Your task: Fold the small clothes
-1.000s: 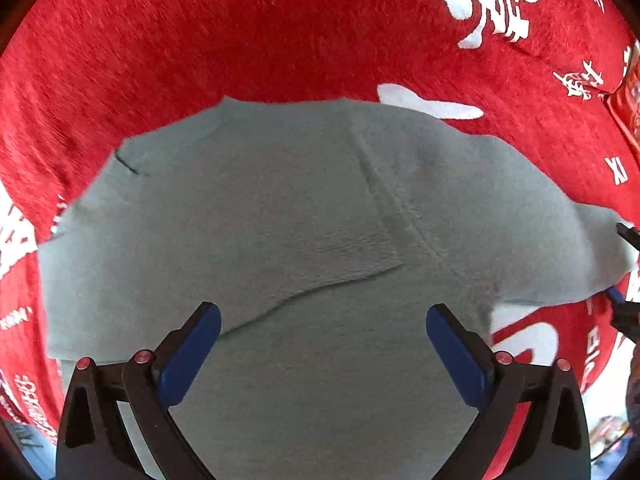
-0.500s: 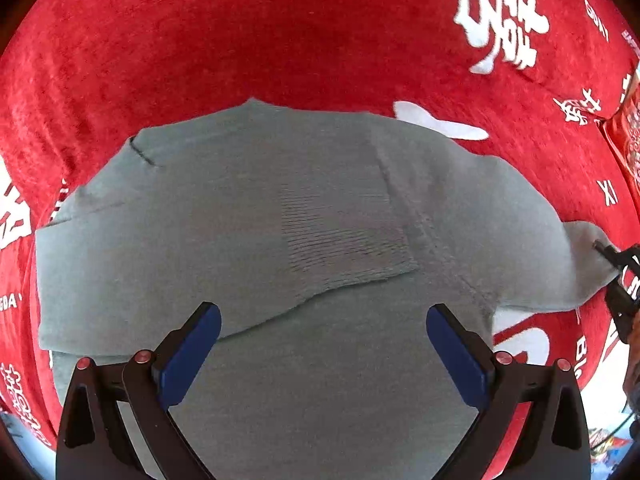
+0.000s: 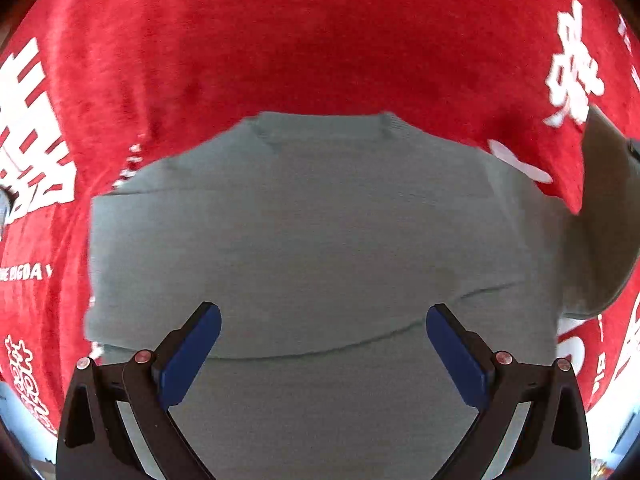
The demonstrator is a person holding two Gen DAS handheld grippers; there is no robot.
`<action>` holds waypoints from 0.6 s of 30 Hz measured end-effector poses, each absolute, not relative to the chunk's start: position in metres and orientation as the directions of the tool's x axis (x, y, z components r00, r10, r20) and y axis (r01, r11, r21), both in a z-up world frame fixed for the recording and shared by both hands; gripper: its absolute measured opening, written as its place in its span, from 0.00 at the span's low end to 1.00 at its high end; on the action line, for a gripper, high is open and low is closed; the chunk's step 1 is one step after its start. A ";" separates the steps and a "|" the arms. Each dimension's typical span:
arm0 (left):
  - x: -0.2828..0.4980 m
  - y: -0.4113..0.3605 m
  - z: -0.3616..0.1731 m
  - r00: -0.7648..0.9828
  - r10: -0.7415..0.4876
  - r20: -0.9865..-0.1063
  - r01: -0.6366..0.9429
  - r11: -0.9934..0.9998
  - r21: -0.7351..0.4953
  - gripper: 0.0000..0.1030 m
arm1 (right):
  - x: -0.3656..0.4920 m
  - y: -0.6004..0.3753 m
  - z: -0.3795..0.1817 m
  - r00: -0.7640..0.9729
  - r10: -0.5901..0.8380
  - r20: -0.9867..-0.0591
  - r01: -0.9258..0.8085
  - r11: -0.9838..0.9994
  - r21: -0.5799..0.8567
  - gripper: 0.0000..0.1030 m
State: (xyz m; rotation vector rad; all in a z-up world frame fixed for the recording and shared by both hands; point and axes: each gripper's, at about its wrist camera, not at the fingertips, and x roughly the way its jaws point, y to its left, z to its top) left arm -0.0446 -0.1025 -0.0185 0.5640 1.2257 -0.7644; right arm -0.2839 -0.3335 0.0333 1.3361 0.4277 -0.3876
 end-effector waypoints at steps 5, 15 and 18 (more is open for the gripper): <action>-0.005 -0.064 -0.018 0.185 -0.197 -0.963 0.709 0.706 -0.008 1.00 | -0.186 -0.284 0.011 0.806 0.169 -0.568 0.506 0.302 0.808 0.06; 0.036 -0.009 -0.034 0.169 -0.175 -0.970 0.634 0.773 -0.029 1.00 | -0.138 -0.230 -0.055 0.612 0.260 -0.747 0.685 0.298 0.665 0.57; 0.043 0.001 -0.035 0.163 -0.182 -0.970 0.617 0.786 -0.044 1.00 | -0.151 -0.239 -0.041 0.624 0.156 -0.766 0.719 0.270 0.641 0.56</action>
